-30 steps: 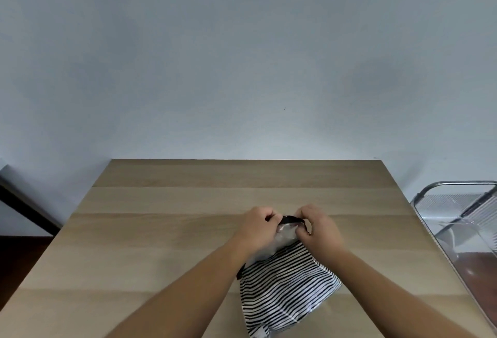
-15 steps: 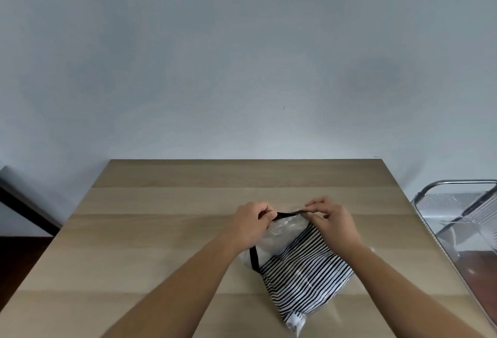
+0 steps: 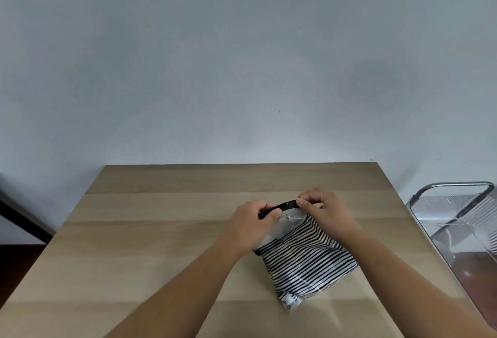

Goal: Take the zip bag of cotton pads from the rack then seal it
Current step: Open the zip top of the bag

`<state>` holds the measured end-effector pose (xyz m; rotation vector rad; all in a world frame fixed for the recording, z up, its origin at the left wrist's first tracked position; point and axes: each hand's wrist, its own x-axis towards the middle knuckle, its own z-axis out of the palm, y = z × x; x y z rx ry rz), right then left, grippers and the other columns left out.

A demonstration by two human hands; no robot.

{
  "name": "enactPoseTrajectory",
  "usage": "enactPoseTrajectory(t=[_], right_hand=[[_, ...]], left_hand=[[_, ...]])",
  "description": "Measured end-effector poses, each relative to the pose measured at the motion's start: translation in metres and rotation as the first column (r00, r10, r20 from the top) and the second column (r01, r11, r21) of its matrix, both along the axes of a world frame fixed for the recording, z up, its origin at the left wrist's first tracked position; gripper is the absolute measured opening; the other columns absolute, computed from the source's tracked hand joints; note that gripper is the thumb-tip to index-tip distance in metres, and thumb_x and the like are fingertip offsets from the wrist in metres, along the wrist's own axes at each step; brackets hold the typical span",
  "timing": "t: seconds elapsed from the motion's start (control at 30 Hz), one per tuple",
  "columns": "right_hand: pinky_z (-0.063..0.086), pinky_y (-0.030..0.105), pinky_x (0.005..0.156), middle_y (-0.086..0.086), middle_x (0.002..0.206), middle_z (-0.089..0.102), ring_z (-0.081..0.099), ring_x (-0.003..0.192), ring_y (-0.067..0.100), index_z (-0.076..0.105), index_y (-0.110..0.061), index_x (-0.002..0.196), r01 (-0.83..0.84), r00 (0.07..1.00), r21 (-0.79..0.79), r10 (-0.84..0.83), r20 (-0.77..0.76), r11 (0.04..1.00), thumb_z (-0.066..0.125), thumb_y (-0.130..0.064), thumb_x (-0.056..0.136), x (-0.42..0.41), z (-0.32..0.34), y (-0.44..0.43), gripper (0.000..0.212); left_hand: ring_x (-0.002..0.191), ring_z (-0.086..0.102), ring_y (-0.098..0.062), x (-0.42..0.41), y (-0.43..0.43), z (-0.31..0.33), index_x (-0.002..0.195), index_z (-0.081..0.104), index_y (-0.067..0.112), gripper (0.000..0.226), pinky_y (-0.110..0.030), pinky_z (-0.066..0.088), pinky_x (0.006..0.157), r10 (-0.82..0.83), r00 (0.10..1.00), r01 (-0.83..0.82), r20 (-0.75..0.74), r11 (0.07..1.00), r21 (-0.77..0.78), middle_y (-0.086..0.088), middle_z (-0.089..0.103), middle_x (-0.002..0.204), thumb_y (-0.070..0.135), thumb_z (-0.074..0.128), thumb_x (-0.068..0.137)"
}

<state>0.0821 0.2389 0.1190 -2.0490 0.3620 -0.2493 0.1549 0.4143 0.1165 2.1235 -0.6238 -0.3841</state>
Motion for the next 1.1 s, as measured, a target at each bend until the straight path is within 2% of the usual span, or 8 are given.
enactPoseTrajectory(t=[0.2, 0.37, 0.47, 0.67, 0.8, 0.87, 0.93, 1.1], right_hand=[[0.047, 0.029, 0.079, -0.002, 0.093, 0.067, 0.061, 0.085, 0.012, 0.069, -0.022, 0.088, 0.056, 0.998, -0.048, -0.056, 0.011, 0.997, 0.053, -0.011, 0.091, -0.009, -0.008, 0.006, 0.019], [0.049, 0.021, 0.075, -0.008, 0.097, 0.069, 0.064, 0.082, 0.008, 0.069, -0.031, 0.091, -0.026, 1.000, 0.048, 0.025, 0.009, 0.999, 0.063, -0.010, 0.084, -0.014, -0.006, 0.011, 0.023], [0.046, 0.014, 0.069, -0.013, 0.095, 0.068, 0.060, 0.081, -0.001, 0.065, -0.041, 0.089, -0.023, 0.999, 0.030, 0.022, 0.035, 0.999, 0.069, -0.014, 0.078, -0.015, -0.004, 0.014, 0.030], [0.046, 0.019, 0.068, -0.013, 0.088, 0.070, 0.061, 0.077, -0.004, 0.070, -0.031, 0.084, 0.187, 0.975, 0.046, -0.191, 0.117, 0.981, 0.064, -0.011, 0.084, -0.015, -0.008, 0.007, 0.020], [0.048, 0.022, 0.077, -0.009, 0.087, 0.072, 0.064, 0.085, 0.004, 0.072, -0.026, 0.078, 0.142, 0.983, 0.102, -0.152, 0.106, 0.985, 0.062, -0.013, 0.086, -0.016, -0.003, -0.005, 0.018], [0.050, 0.017, 0.076, -0.010, 0.088, 0.073, 0.065, 0.087, 0.004, 0.070, -0.025, 0.076, 0.067, 0.989, 0.146, -0.085, 0.119, 0.987, 0.058, -0.011, 0.088, -0.015, 0.004, -0.009, 0.023], [0.049, 0.014, 0.069, -0.013, 0.081, 0.073, 0.064, 0.079, 0.003, 0.067, -0.019, 0.073, -0.001, 0.990, 0.181, -0.024, 0.140, 0.984, 0.054, -0.008, 0.091, -0.015, 0.009, -0.012, 0.024], [0.037, 0.027, 0.063, -0.008, 0.058, 0.059, 0.050, 0.061, 0.007, 0.054, -0.014, 0.068, -0.079, 0.991, 0.149, 0.062, 0.115, 0.986, 0.048, -0.010, 0.094, -0.013, 0.016, -0.013, 0.028]], left_hand=[[0.070, 0.060, -0.016, -0.009, -0.011, 0.003, 0.068, 0.060, 0.022, 0.023, -0.036, 0.049, 0.068, 0.131, 0.988, -0.123, 0.081, 0.988, -0.093, 0.003, 0.065, 0.070, 0.026, 0.054, 0.090], [0.075, 0.061, -0.013, -0.010, -0.013, 0.011, 0.079, 0.065, 0.016, 0.016, -0.027, 0.048, 0.070, 0.100, 0.993, -0.083, 0.066, 0.971, -0.222, 0.002, 0.067, 0.076, 0.019, 0.054, 0.090], [0.068, 0.058, -0.006, -0.010, -0.012, 0.015, 0.076, 0.065, 0.019, 0.018, -0.022, 0.047, 0.067, 0.032, 0.999, -0.029, 0.008, 0.959, -0.281, 0.007, 0.063, 0.070, 0.018, 0.054, 0.090], [0.065, 0.059, 0.002, -0.005, -0.004, 0.022, 0.072, 0.065, 0.023, 0.025, -0.011, 0.046, 0.065, -0.104, 0.988, 0.050, -0.117, 0.916, -0.397, 0.013, 0.065, 0.063, 0.012, 0.054, 0.091], [0.061, 0.056, 0.003, 0.003, 0.004, 0.025, 0.068, 0.063, 0.023, 0.028, -0.009, 0.043, 0.062, -0.138, 0.979, 0.074, -0.148, 0.924, -0.376, 0.014, 0.063, 0.060, 0.012, 0.053, 0.092], [0.062, 0.054, 0.001, 0.007, 0.007, 0.024, 0.067, 0.061, 0.022, 0.029, -0.010, 0.042, 0.062, -0.151, 0.976, 0.090, -0.156, 0.935, -0.344, 0.012, 0.061, 0.062, 0.013, 0.052, 0.093], [0.063, 0.054, -0.001, 0.011, 0.009, 0.023, 0.067, 0.061, 0.022, 0.028, -0.012, 0.042, 0.065, -0.152, 0.975, 0.094, -0.160, 0.942, -0.323, 0.009, 0.061, 0.063, 0.014, 0.051, 0.093], [0.064, 0.052, -0.004, 0.020, 0.016, 0.017, 0.071, 0.063, 0.022, 0.024, -0.016, 0.040, 0.065, -0.135, 0.980, 0.095, -0.148, 0.964, -0.249, 0.006, 0.060, 0.066, 0.016, 0.053, 0.092]])
